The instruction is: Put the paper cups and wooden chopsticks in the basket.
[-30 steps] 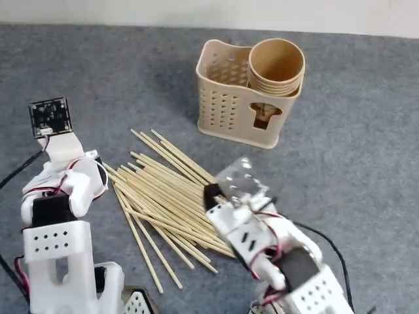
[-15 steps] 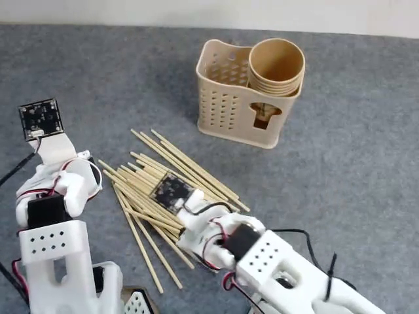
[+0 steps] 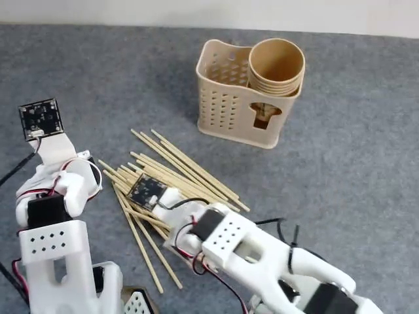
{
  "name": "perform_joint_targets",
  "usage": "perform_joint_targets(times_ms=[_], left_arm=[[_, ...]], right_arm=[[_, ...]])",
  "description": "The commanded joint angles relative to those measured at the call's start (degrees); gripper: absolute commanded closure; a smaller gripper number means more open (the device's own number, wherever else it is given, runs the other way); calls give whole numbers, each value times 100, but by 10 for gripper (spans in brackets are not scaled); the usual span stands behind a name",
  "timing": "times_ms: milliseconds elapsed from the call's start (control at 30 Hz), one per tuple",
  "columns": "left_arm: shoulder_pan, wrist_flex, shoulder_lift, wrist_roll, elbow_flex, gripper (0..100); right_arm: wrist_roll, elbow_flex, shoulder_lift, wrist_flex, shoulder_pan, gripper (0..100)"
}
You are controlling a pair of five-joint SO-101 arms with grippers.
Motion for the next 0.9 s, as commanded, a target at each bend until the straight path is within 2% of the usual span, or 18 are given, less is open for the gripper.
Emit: perform_joint_targets(times_ms=[0,200,367,633,767,867], left_arm=[[-48,-62,-119,70,-66,969],[-48,-62,-119,70,-66,969],[-48,-62,-119,70,-66,969],[-48,-62,-119,70,-66,969],[-48,-62,-119,70,-66,969],[-48,-62,-119,70,-66,969]], right_arm=[[70,-391,198,-101,-101,817],[79,-637,620,-110,-84,820],[545,-681,919,-110,-75,898],[580,-681,980,-75,321,920],[589,-681,980,13,391,982],[598,-734,980,251,391,994]])
